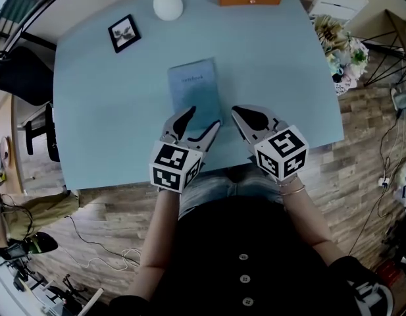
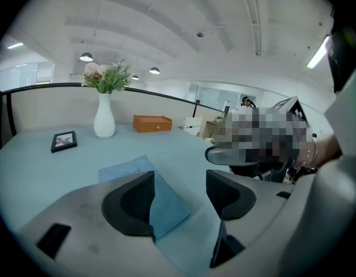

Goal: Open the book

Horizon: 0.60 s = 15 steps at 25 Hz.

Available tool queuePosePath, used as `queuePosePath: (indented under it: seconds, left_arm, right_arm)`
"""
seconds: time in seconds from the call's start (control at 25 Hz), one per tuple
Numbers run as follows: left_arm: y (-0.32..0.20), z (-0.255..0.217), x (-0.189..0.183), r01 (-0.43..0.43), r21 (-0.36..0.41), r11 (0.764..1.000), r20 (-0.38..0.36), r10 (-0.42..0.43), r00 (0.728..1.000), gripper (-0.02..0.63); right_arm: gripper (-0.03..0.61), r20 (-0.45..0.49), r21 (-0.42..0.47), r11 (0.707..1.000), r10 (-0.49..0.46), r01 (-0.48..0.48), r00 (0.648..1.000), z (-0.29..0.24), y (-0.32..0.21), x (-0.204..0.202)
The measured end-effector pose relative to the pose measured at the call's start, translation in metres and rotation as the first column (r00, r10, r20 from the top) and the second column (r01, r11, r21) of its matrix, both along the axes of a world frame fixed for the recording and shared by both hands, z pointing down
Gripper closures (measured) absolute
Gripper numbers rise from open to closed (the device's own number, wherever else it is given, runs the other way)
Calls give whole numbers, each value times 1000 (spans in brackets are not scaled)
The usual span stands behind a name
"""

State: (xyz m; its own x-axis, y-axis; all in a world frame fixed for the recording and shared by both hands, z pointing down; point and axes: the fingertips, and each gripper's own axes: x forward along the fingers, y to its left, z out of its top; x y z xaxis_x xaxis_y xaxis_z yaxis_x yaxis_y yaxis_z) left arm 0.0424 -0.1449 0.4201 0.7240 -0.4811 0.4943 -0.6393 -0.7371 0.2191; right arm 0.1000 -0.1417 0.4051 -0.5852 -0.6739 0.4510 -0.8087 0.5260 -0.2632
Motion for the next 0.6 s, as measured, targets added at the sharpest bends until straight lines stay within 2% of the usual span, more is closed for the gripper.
queuePosePath:
  seconds: [0.36, 0.6]
  left_arm:
    - [3, 13, 8, -39, -24, 999, 18, 40, 999, 339]
    - [9, 24, 17, -108, 8, 994, 121, 107, 987, 339]
  right_arm:
    - [575, -19, -9, 1000, 29, -29, 999, 6, 7, 11]
    - [575, -13, -28, 998, 57, -58, 998, 11, 14, 19]
